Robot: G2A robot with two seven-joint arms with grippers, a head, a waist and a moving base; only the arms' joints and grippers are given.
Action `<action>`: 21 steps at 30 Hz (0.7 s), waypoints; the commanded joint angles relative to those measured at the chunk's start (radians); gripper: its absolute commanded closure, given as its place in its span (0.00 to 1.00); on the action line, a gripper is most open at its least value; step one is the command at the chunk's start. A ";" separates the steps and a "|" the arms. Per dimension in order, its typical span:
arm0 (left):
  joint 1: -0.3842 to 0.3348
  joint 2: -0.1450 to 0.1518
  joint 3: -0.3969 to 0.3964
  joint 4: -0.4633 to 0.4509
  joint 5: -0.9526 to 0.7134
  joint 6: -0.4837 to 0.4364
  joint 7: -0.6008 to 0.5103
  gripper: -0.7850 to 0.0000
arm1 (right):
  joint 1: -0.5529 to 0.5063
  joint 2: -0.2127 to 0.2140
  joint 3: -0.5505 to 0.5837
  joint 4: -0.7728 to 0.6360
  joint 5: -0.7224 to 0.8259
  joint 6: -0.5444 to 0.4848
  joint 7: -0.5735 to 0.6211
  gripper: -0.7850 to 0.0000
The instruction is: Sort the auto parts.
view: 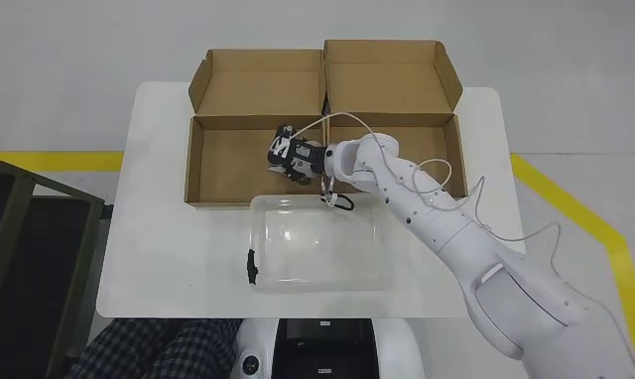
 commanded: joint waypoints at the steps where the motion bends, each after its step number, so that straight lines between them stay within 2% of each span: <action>1: 0.000 0.000 0.000 0.000 0.000 0.000 0.000 0.00 | -0.001 -0.001 0.004 -0.001 -0.005 -0.003 0.003 0.24; 9: 0.000 0.000 0.000 0.000 0.000 0.000 0.000 0.00 | -0.017 0.010 0.048 -0.049 -0.025 -0.009 -0.030 0.00; 15: 0.000 0.000 0.000 0.000 0.000 0.000 0.000 0.00 | -0.054 0.049 0.125 -0.205 -0.061 -0.041 -0.025 0.00; 21: 0.000 0.000 0.000 0.000 0.000 0.000 0.000 0.00 | -0.156 0.104 0.244 -0.422 -0.067 -0.049 0.103 0.00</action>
